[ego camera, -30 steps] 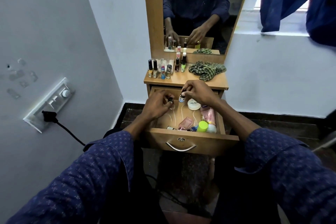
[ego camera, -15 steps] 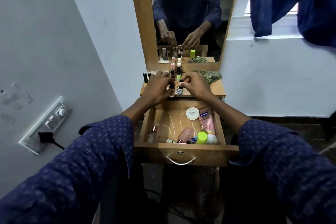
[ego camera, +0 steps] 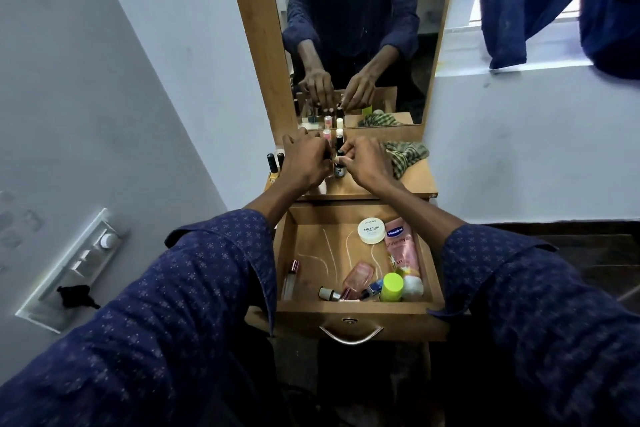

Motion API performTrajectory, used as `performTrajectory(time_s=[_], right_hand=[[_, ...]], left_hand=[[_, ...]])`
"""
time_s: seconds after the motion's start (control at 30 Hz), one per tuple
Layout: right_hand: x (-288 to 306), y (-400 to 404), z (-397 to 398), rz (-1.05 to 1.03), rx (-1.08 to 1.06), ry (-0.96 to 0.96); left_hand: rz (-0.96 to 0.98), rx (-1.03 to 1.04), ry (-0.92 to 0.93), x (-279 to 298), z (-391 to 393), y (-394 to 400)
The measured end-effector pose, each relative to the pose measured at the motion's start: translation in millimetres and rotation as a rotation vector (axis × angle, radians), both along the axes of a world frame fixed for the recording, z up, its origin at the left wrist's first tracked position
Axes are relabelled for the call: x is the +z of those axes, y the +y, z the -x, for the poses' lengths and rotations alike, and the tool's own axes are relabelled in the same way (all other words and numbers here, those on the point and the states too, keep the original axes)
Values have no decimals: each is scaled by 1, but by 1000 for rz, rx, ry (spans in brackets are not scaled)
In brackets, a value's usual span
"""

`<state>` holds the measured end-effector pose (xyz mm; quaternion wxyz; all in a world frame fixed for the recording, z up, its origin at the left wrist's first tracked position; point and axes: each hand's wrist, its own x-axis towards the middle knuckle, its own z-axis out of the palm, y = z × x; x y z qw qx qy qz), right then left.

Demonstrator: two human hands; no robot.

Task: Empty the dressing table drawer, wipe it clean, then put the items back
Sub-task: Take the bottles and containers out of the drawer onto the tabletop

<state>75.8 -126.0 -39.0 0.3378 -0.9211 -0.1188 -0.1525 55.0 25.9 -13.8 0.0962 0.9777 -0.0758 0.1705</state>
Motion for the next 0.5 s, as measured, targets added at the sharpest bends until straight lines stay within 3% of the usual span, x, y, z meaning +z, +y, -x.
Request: performTrajectory(time_s=[0.5], right_hand=[[-4, -3, 4, -10, -17, -1]], left_hand=[[16, 25, -53, -6, -1, 4]])
